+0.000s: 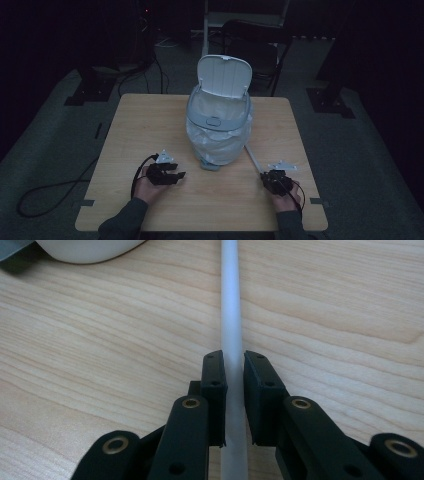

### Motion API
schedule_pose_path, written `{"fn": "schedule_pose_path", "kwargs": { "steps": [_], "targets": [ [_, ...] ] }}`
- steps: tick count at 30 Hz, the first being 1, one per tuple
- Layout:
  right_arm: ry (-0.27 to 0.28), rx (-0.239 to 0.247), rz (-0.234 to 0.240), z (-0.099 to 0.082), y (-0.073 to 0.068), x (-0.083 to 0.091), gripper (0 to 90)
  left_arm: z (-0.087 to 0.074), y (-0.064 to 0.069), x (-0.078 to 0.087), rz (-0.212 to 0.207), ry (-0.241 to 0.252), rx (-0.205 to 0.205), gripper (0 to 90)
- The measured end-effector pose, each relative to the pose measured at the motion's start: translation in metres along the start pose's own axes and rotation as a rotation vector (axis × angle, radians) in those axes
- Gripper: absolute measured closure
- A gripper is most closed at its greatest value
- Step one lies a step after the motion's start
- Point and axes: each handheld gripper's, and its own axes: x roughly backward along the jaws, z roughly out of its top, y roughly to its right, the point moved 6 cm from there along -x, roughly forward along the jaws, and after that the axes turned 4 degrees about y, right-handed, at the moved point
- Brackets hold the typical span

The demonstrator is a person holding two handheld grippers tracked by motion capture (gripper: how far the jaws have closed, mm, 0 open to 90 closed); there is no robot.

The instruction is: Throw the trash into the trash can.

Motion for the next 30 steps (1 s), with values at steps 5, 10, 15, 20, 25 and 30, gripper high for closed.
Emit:
{"fn": "schedule_pose_path", "kwargs": {
  "steps": [5,10,15,20,25,30],
  "targets": [
    [0.029,-0.001,-0.020,0.005,0.004,0.007,79.8,0.000,0.000,0.000,-0.001,0.002,0.002,48.6],
    [0.053,-0.014,-0.034,0.009,0.010,0.013,79.8,0.000,0.000,0.000,-0.001,0.002,0.002,48.6],
    [0.081,-0.025,-0.049,0.015,0.015,0.021,79.8,0.000,0.000,0.000,-0.001,0.003,0.003,48.6],
    [0.106,-0.030,-0.062,0.020,0.021,0.027,79.9,0.000,0.000,0.000,-0.001,0.003,0.003,48.6],
    [0.127,-0.041,-0.072,0.028,0.025,0.036,79.8,0.000,0.000,0.000,-0.001,0.003,0.004,48.6],
    [0.149,-0.035,-0.080,0.035,0.027,0.044,79.8,0.000,0.000,0.000,-0.001,0.003,0.004,48.6]
  ]
}}
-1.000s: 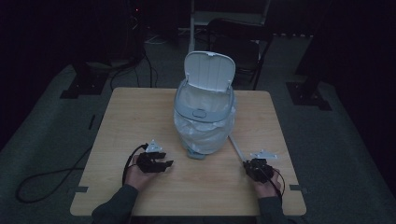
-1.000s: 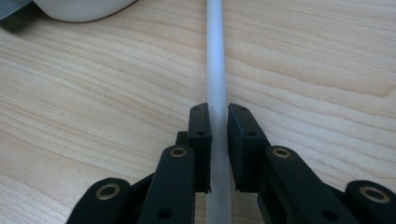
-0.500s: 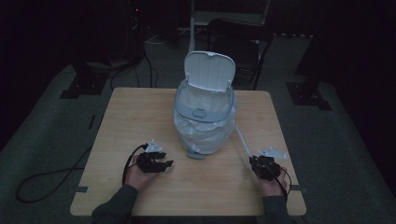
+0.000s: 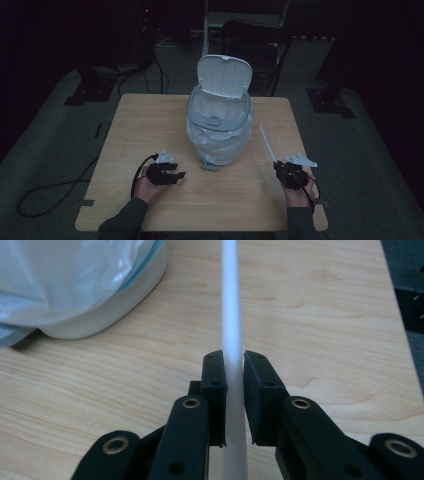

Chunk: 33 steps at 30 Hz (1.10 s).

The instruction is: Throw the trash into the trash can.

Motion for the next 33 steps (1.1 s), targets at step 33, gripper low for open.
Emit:
{"fn": "schedule_pose_path", "kwargs": {
  "steps": [33],
  "targets": [
    [0.112,0.052,-0.017,0.043,0.002,0.036,79.8,0.000,0.000,0.000,-0.003,0.001,0.004,48.5]
  ]
}}
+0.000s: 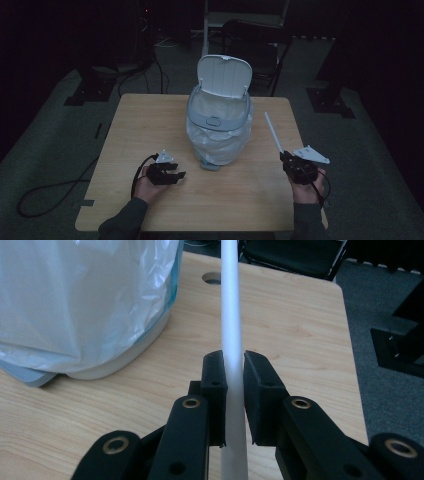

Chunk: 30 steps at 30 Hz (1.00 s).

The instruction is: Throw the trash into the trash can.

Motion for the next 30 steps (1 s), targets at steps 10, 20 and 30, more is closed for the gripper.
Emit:
{"fn": "schedule_pose_path", "kwargs": {
  "steps": [10,20,30],
  "targets": [
    [0.030,0.030,0.003,0.015,-0.004,0.007,79.8,0.000,0.000,0.000,-0.001,0.002,0.004,48.5],
    [0.063,0.054,0.004,0.032,-0.007,0.013,79.8,0.000,0.000,0.000,-0.004,0.000,0.007,48.5],
    [0.094,0.071,0.020,0.045,-0.012,0.019,79.9,0.000,0.000,0.000,-0.003,-0.001,0.006,48.5]
  ]
}}
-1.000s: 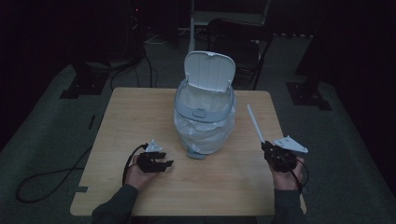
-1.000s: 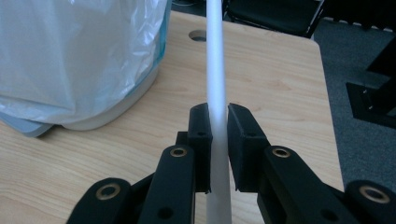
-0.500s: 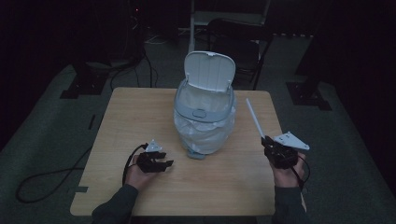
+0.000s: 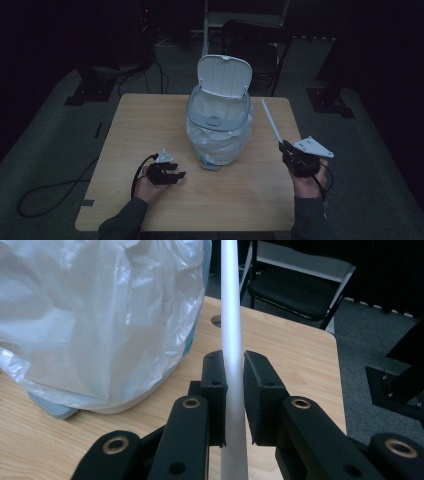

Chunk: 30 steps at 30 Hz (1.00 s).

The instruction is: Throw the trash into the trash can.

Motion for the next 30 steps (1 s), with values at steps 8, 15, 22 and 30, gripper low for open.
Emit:
{"fn": "schedule_pose_path", "kwargs": {
  "steps": [8,15,22,30],
  "targets": [
    [0.020,0.019,0.017,0.009,-0.006,0.002,79.9,0.000,0.000,0.000,0.000,0.000,0.000,48.5],
    [0.033,0.028,0.028,0.015,-0.011,0.003,79.8,0.000,0.000,0.000,0.001,0.000,0.000,48.6],
    [0.057,0.045,0.042,0.022,-0.016,0.006,79.8,0.000,0.000,0.000,0.001,-0.001,0.000,48.5],
    [0.078,0.067,0.066,0.031,-0.026,0.006,79.8,0.000,0.000,0.000,0.001,0.003,0.004,48.5]
  ]
}}
